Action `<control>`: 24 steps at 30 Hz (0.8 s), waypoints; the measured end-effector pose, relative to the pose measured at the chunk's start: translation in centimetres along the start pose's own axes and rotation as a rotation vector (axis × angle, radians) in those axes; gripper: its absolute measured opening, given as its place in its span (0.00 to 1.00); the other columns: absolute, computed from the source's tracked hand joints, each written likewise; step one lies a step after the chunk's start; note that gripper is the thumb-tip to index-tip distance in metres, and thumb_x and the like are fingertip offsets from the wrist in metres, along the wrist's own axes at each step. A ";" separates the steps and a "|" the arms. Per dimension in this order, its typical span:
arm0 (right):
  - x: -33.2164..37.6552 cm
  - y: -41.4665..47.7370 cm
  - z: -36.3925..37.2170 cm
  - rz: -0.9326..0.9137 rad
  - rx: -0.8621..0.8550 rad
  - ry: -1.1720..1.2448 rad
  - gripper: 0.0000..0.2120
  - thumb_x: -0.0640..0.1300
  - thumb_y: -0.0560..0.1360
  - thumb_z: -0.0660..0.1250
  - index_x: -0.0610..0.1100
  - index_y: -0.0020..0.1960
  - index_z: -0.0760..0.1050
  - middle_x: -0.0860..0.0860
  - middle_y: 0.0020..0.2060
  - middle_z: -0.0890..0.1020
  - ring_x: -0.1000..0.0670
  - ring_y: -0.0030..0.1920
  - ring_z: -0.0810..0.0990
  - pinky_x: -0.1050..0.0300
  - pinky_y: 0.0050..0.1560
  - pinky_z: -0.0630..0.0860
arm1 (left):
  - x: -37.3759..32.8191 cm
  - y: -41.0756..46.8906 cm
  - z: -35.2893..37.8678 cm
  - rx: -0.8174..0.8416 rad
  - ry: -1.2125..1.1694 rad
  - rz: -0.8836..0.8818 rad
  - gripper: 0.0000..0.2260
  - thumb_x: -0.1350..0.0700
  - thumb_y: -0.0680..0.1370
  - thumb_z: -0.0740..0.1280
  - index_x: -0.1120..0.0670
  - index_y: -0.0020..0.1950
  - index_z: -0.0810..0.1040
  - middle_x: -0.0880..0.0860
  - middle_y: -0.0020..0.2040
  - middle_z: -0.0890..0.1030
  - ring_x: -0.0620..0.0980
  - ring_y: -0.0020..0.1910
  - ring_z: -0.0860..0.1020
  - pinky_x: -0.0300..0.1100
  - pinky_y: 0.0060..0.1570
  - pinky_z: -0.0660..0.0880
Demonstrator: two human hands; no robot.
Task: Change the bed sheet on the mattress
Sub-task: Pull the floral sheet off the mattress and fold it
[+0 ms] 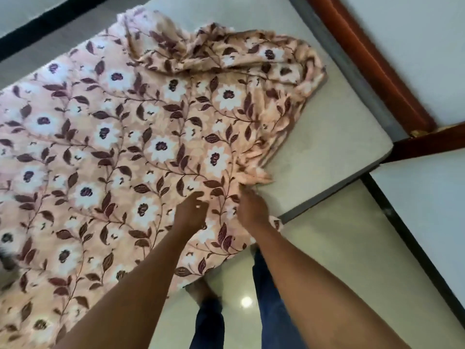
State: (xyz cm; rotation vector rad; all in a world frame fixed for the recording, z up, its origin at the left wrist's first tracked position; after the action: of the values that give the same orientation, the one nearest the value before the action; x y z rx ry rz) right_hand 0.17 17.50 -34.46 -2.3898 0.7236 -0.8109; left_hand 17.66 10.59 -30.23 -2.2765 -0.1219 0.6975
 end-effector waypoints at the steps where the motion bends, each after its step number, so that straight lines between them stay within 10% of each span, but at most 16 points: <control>1: 4.4 -1.3 2.0 -0.105 0.122 0.071 0.25 0.36 0.79 0.66 0.48 0.74 0.70 0.45 0.64 0.79 0.44 0.59 0.80 0.53 0.55 0.77 | 2.5 -0.9 -1.6 -0.045 -0.087 -0.076 0.17 0.46 0.81 0.65 0.51 0.68 0.76 0.53 0.55 0.83 0.53 0.42 0.82 0.41 0.43 0.77; 4: 15.3 -6.6 8.3 -0.335 0.575 0.227 0.21 0.36 0.78 0.68 0.45 0.70 0.74 0.44 0.59 0.82 0.43 0.55 0.82 0.48 0.55 0.80 | 11.2 -2.3 -5.1 -0.117 -0.437 -0.342 0.31 0.32 0.74 0.65 0.55 0.64 0.75 0.58 0.56 0.82 0.61 0.53 0.82 0.59 0.57 0.79; 8: 21.1 -10.8 10.7 -0.428 0.677 0.264 0.13 0.41 0.76 0.73 0.45 0.60 0.82 0.46 0.53 0.85 0.46 0.52 0.83 0.53 0.55 0.79 | 15.5 -5.2 -11.1 -0.226 -0.208 -0.359 0.14 0.51 0.79 0.68 0.63 0.55 0.80 0.66 0.53 0.82 0.63 0.54 0.79 0.48 0.47 0.73; 12: 18.3 -6.5 8.2 -0.173 0.412 0.361 0.09 0.44 0.78 0.71 0.45 0.57 0.82 0.55 0.45 0.82 0.51 0.45 0.81 0.61 0.40 0.74 | 17.8 -5.2 -12.6 0.040 0.155 -0.293 0.02 0.62 0.77 0.67 0.57 0.45 0.76 0.58 0.44 0.78 0.55 0.42 0.74 0.43 0.32 0.64; 16: 13.9 0.9 2.6 0.085 -0.102 0.412 0.22 0.47 0.79 0.70 0.44 0.71 0.73 0.49 0.58 0.82 0.52 0.44 0.82 0.65 0.32 0.72 | 20.7 -5.0 -11.6 0.263 0.420 -0.276 0.05 0.61 0.77 0.63 0.55 0.50 0.78 0.59 0.54 0.82 0.53 0.46 0.76 0.40 0.35 0.70; 21: 12.3 9.3 0.0 0.451 -0.225 0.471 0.55 0.69 0.72 0.70 0.39 0.82 0.47 0.36 0.78 0.60 0.35 0.75 0.65 0.42 0.69 0.73 | 25.0 -4.3 -10.0 0.354 0.509 -0.333 0.15 0.62 0.79 0.60 0.60 0.65 0.76 0.58 0.60 0.80 0.53 0.51 0.77 0.41 0.49 0.77; 24: 15.6 12.4 1.5 0.418 -0.252 0.387 0.54 0.64 0.72 0.72 0.39 0.82 0.47 0.37 0.77 0.63 0.36 0.73 0.68 0.42 0.69 0.74 | 27.0 -3.9 -10.5 0.211 0.431 -0.371 0.10 0.55 0.78 0.66 0.56 0.58 0.78 0.55 0.54 0.81 0.55 0.52 0.80 0.47 0.50 0.79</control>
State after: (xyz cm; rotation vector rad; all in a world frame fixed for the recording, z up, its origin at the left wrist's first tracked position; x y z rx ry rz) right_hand 7.84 -0.82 -36.97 -2.1843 1.4994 -1.0552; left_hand 46.48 14.47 -33.60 -2.0686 -0.2431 0.0203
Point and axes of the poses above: each hand's wrist, its own y-axis towards the middle knuckle, its own z-axis out of the palm, x = y × z, the point moved 7 cm from there along y, towards the middle knuckle
